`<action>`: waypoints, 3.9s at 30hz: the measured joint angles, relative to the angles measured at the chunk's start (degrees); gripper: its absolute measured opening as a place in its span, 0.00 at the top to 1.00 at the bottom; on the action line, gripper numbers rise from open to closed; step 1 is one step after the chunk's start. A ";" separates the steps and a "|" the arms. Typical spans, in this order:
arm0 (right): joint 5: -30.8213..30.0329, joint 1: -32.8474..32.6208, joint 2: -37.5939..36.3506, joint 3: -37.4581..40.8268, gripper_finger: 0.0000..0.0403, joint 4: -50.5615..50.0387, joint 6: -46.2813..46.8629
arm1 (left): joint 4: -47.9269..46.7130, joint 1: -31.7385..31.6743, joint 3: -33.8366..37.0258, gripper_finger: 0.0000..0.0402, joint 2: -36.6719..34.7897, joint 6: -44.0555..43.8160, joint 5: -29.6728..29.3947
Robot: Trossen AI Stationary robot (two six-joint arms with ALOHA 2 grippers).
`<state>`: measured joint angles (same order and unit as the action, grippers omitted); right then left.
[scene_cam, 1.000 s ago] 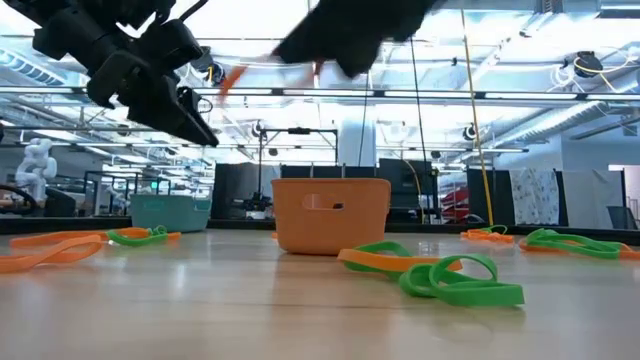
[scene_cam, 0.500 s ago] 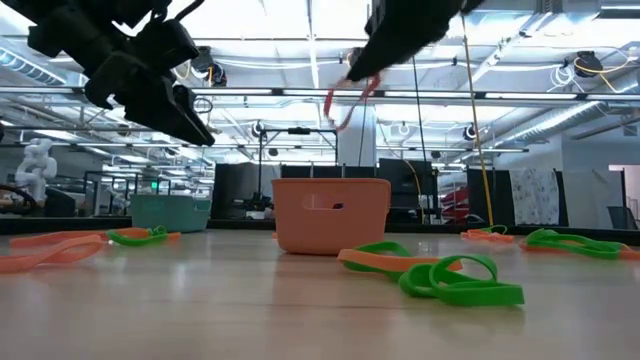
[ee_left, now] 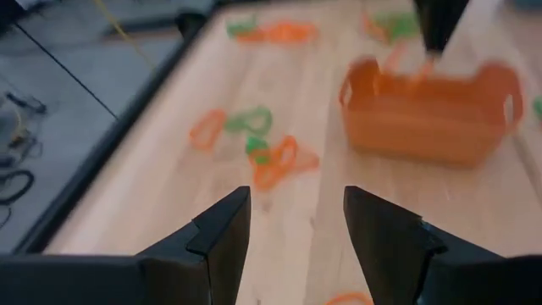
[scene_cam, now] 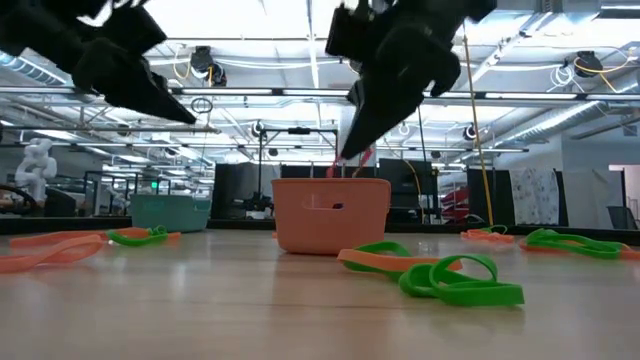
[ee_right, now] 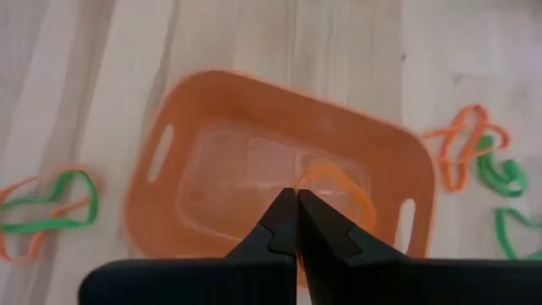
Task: Sort rubber bands into baskets
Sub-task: Put the orange rubber band into the orange bin
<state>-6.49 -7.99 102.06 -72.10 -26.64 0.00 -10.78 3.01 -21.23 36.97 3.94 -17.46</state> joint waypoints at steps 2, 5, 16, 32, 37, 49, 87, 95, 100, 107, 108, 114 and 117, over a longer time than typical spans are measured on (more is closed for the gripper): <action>2.72 1.19 0.62 0.00 1.00 0.04 -0.12 | 3.36 0.00 1.69 0.51 -4.03 -0.06 0.05; 5.28 2.31 1.03 0.00 0.99 -0.60 1.19 | 8.79 0.00 2.94 0.51 -7.34 -0.09 3.48; 5.39 4.46 0.68 0.00 0.84 -3.32 8.92 | 10.39 0.00 3.04 0.51 -4.85 2.89 8.68; 4.84 8.29 -2.93 -12.08 0.74 -33.11 14.80 | 16.75 0.00 3.04 0.51 1.44 4.01 10.79; 0.33 13.08 -10.33 -5.59 0.76 -33.07 18.35 | 18.94 0.00 3.04 0.51 6.93 4.83 11.33; -1.04 24.98 -25.71 25.66 0.77 -19.82 42.01 | 29.49 -1.20 8.55 0.51 6.79 8.42 17.34; 0.53 28.28 -17.68 35.04 0.92 -7.68 39.59 | 32.93 -5.99 10.69 0.51 6.49 3.89 17.30; -0.42 25.46 -19.08 30.29 1.00 -15.03 38.44 | 32.91 -6.01 10.69 0.51 6.51 3.89 17.30; -2.03 23.07 -21.71 22.91 1.00 -20.37 38.24 | 32.40 -5.99 10.69 0.51 6.51 3.89 17.30; -3.43 15.83 -22.20 13.03 1.00 -15.89 36.46 | 30.96 -6.02 10.70 0.51 6.50 4.09 17.27; -4.18 15.30 -22.21 12.42 1.00 -15.82 37.79 | 30.92 -6.01 10.71 0.51 6.51 4.08 17.27; -5.58 14.14 -22.18 12.43 1.00 -20.02 44.87 | 30.99 -5.99 10.71 0.51 6.51 3.90 17.27; -5.74 14.34 -21.92 14.81 0.99 -25.55 50.74 | 30.99 -5.99 10.71 0.51 6.51 3.89 17.27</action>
<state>-12.24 6.35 80.14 -57.29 -52.19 50.74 20.21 -2.98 -10.52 43.48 7.84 -0.19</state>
